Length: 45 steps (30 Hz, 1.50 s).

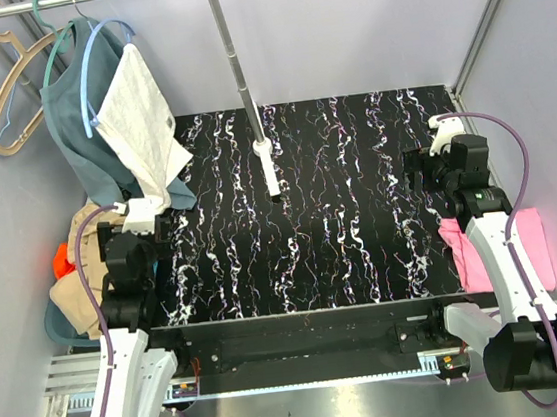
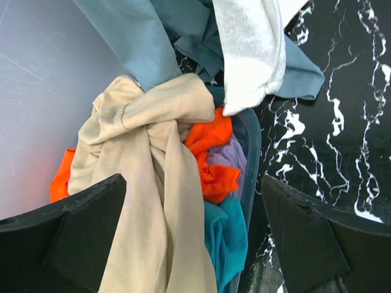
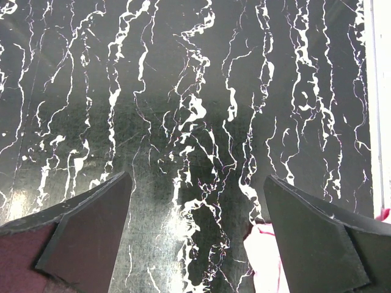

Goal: Fold and stack the t-shirts
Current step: Grab the tshirt from the pile

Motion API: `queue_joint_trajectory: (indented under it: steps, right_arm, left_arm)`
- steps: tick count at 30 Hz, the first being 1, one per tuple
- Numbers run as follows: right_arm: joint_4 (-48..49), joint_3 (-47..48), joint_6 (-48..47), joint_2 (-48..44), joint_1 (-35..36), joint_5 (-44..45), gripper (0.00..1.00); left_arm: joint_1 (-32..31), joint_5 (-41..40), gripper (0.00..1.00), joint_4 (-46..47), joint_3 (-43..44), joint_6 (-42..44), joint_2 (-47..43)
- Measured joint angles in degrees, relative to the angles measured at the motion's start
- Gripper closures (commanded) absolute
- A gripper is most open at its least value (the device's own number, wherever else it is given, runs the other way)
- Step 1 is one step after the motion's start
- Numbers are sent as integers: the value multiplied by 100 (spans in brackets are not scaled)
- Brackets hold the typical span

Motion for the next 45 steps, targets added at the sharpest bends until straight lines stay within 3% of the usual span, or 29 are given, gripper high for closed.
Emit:
queue_joint_trajectory:
  steps: [15, 22, 30, 38, 41, 45]
  right_arm:
    - [-22, -2, -92, 234, 0, 33, 0]
    - [-101, -2, -142, 317, 0, 15, 0]
    - [-146, -4, -212, 337, 0, -85, 0]
    - [-212, -11, -264, 459, 0, -223, 0]
    - [-258, -11, -269, 490, 0, -280, 1]
    - [-310, -11, -284, 531, 0, -297, 0]
  left_arm:
    - [4, -151, 4, -1622, 946, 769, 74]
    - [11, -271, 24, -2339, 1504, 975, 444]
    - [160, -275, 30, -2684, 1080, 1154, 595]
    - [890, 146, 33, -2568, 868, 1010, 1047]
    - [1082, 313, 39, -2483, 833, 927, 1204]
    - [1300, 566, 55, -2312, 824, 855, 1320]
